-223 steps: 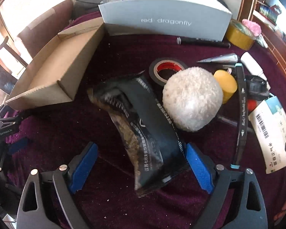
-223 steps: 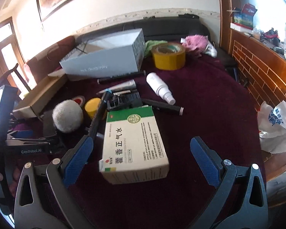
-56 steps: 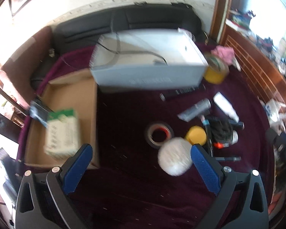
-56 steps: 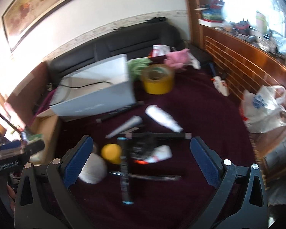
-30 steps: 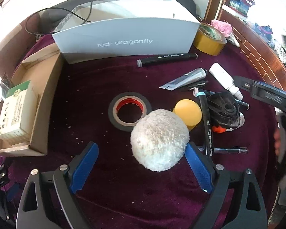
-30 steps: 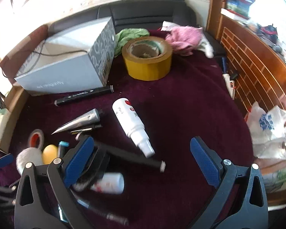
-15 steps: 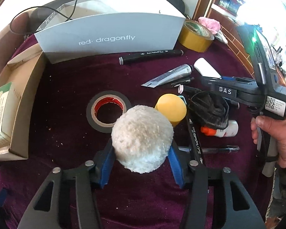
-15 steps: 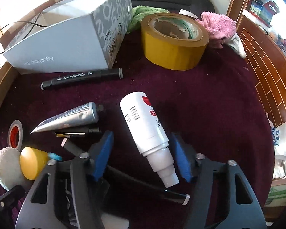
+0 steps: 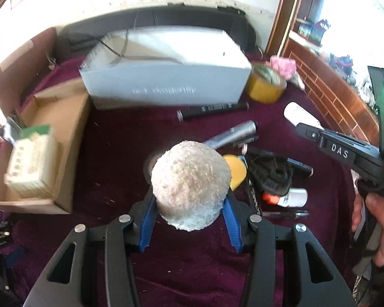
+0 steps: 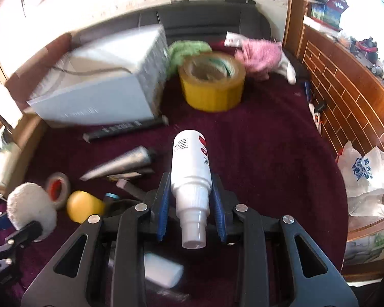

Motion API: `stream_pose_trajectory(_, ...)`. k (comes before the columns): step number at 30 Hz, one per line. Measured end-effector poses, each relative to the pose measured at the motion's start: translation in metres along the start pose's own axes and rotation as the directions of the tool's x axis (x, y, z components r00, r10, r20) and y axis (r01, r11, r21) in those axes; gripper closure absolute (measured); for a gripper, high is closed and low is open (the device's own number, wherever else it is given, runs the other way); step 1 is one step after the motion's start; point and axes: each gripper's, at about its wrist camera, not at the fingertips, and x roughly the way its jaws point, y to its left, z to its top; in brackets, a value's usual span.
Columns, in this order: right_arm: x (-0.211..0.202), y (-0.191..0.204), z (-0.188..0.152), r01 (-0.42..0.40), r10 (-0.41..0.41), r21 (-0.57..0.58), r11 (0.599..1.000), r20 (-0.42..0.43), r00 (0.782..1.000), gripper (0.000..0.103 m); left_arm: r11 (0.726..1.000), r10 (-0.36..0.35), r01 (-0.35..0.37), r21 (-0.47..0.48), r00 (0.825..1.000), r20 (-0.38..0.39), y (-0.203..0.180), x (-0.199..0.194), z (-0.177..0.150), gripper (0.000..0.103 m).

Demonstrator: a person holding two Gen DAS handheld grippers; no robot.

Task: Organize objects
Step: 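Grasp the white fluffy ball with the left tool while the right tool grasps the white spray bottle, then carry the ball into the cardboard tray with the left tool while the right tool drops the bottle there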

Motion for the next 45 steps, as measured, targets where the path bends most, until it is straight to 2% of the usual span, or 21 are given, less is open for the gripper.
stream_pose_trajectory(3, -0.009, 0.021, 0.011, -0.047, 0.047, -0.009, 0.999, 0.033, 0.998, 0.075, 1.000, 0.010, -0.008, -0.029, 0.999, 0.054, 0.014, -0.027, 0.010, 0.055)
stream_pose_trajectory(7, -0.027, 0.067, 0.012, -0.151, 0.152, -0.024, 0.988, 0.044, 0.987, 0.074, 0.996, 0.047, -0.038, -0.083, 0.993, 0.111, 0.049, -0.061, 0.033, 0.055)
stream_pose_trajectory(12, -0.027, 0.140, 0.020, -0.309, 0.309, -0.025, 0.951, 0.003, 0.951, 0.074, 0.979, 0.140, -0.113, -0.171, 0.977, 0.158, 0.128, -0.100, 0.062, 0.055)
stream_pose_trajectory(15, -0.019, 0.190, 0.023, -0.372, 0.371, -0.056, 0.926, -0.035, 0.928, 0.074, 0.966, 0.173, -0.143, -0.216, 0.977, 0.123, 0.178, -0.105, 0.073, 0.055)
stream_pose_trajectory(18, 0.003, 0.234, 0.030, -0.430, 0.427, -0.024, 0.903, -0.083, 0.901, 0.074, 0.959, 0.167, -0.156, -0.236, 0.985, 0.031, 0.218, -0.093, 0.076, 0.054)
stream_pose_trajectory(20, 0.017, 0.254, 0.035, -0.441, 0.437, -0.017, 0.898, -0.099, 0.894, 0.074, 0.958, 0.168, -0.167, -0.234, 0.986, -0.015, 0.237, -0.082, 0.074, 0.054)
stream_pose_trajectory(23, 0.041, 0.288, 0.043, -0.418, 0.409, -0.059, 0.907, -0.117, 0.905, 0.074, 0.960, 0.136, -0.145, -0.238, 0.989, -0.057, 0.253, -0.065, 0.071, 0.052)
stream_pose_trajectory(27, 0.075, 0.317, 0.045, -0.370, 0.359, -0.058, 0.927, -0.146, 0.922, 0.074, 0.961, 0.118, -0.135, -0.241, 0.989, -0.086, 0.263, -0.055, 0.065, 0.047)
stream_pose_trajectory(28, 0.083, 0.320, 0.044, -0.355, 0.344, -0.059, 0.933, -0.145, 0.928, 0.074, 0.961, 0.112, -0.128, -0.243, 0.990, -0.082, 0.266, -0.056, 0.065, 0.045)
stream_pose_trajectory(29, 0.088, 0.322, 0.045, -0.342, 0.331, -0.057, 0.938, -0.144, 0.932, 0.073, 0.962, 0.105, -0.120, -0.247, 0.992, -0.072, 0.269, -0.056, 0.065, 0.037)
stream_pose_trajectory(30, 0.093, 0.323, 0.045, -0.328, 0.318, -0.055, 0.943, -0.142, 0.937, 0.066, 0.961, 0.099, -0.112, -0.251, 0.993, -0.063, 0.271, -0.058, 0.065, 0.025)
stream_pose_trajectory(31, 0.095, 0.323, 0.045, -0.322, 0.312, -0.050, 0.946, -0.139, 0.940, 0.046, 0.961, 0.094, -0.103, -0.255, 0.994, -0.050, 0.272, -0.059, 0.065, 0.020)
stream_pose_trajectory(33, 0.093, 0.320, 0.045, -0.327, 0.322, -0.028, 0.944, -0.119, 0.939, 0.017, 0.960, 0.117, -0.117, -0.254, 0.993, -0.017, 0.274, -0.066, 0.065, 0.015)
stream_pose_trajectory(34, 0.087, 0.316, 0.045, -0.332, 0.329, -0.018, 0.943, -0.100, 0.939, 0.016, 0.958, 0.137, -0.131, -0.255, 0.991, 0.005, 0.273, -0.071, 0.065, 0.013)
stream_pose_trajectory(35, 0.080, 0.313, 0.045, -0.336, 0.334, -0.010, 0.942, -0.084, 0.939, 0.016, 0.956, 0.156, -0.143, -0.257, 0.987, 0.031, 0.271, -0.079, 0.065, 0.001)
stream_pose_trajectory(39, 0.036, 0.288, 0.034, -0.311, 0.311, 0.023, 0.950, 0.014, 0.950, 0.015, 0.959, 0.243, -0.213, -0.186, 0.957, 0.158, 0.238, -0.116, 0.062, 0.000)
stream_pose_trajectory(41, 0.010, 0.270, 0.029, -0.319, 0.315, 0.052, 0.946, 0.072, 0.946, 0.012, 0.959, 0.268, -0.236, -0.159, 0.937, 0.223, 0.209, -0.139, 0.056, 0.000)
stream_pose_trajectory(43, -0.028, 0.243, 0.018, -0.311, 0.298, 0.068, 0.948, 0.154, 0.942, 0.001, 0.966, 0.250, -0.222, -0.132, 0.929, 0.272, 0.180, -0.157, 0.053, 0.000)
stream_pose_trajectory(45, -0.072, 0.217, 0.010, -0.265, 0.244, 0.054, 0.963, 0.245, 0.938, 0.000, 0.974, 0.227, -0.206, -0.099, 0.926, 0.302, 0.146, -0.175, 0.051, 0.000)
